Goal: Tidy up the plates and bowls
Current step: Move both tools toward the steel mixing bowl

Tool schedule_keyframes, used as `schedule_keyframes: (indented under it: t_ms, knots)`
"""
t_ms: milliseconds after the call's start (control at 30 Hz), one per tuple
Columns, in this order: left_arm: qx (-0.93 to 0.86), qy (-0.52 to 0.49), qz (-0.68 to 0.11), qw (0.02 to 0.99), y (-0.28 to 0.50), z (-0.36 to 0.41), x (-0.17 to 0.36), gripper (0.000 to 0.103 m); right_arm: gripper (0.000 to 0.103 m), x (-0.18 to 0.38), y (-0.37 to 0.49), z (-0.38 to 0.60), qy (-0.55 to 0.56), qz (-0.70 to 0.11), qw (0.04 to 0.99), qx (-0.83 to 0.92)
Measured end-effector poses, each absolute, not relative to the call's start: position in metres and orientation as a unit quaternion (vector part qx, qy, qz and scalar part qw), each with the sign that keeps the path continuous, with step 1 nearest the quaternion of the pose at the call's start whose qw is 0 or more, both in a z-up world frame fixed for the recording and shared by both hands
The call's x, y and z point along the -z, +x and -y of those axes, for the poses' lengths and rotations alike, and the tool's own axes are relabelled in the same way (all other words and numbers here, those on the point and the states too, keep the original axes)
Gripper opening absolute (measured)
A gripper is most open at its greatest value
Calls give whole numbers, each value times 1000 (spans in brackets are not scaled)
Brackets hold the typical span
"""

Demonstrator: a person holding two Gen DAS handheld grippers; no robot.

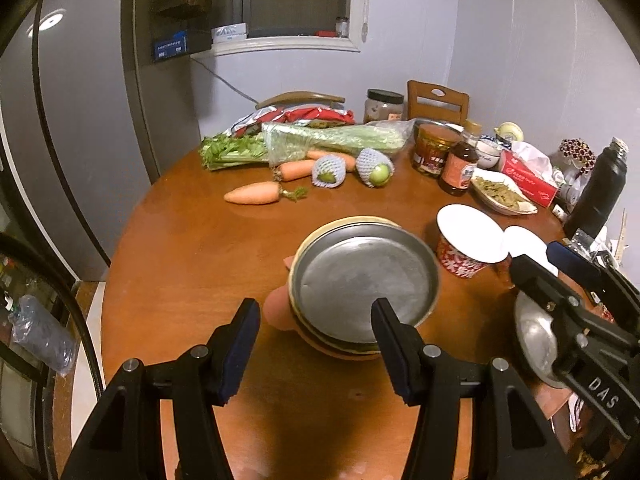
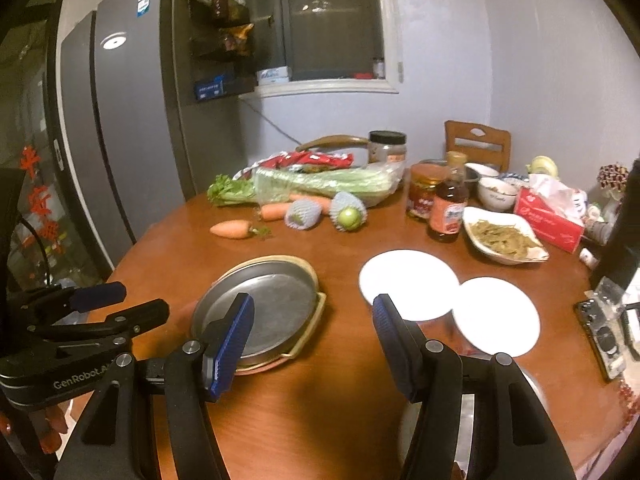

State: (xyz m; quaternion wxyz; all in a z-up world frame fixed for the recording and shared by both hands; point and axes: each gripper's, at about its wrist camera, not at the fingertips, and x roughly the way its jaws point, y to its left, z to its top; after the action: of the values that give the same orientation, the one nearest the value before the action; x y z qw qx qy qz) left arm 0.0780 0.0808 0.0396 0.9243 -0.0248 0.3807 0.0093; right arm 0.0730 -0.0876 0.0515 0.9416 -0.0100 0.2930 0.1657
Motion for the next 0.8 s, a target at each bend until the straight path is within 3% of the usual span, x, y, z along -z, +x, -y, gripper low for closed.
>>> schedule_keyframes:
  t_ms: [800]
  knots:
    - [72, -5, -367, 927, 76, 37, -54, 58, 64, -59, 34, 228, 0, -284, 956, -74]
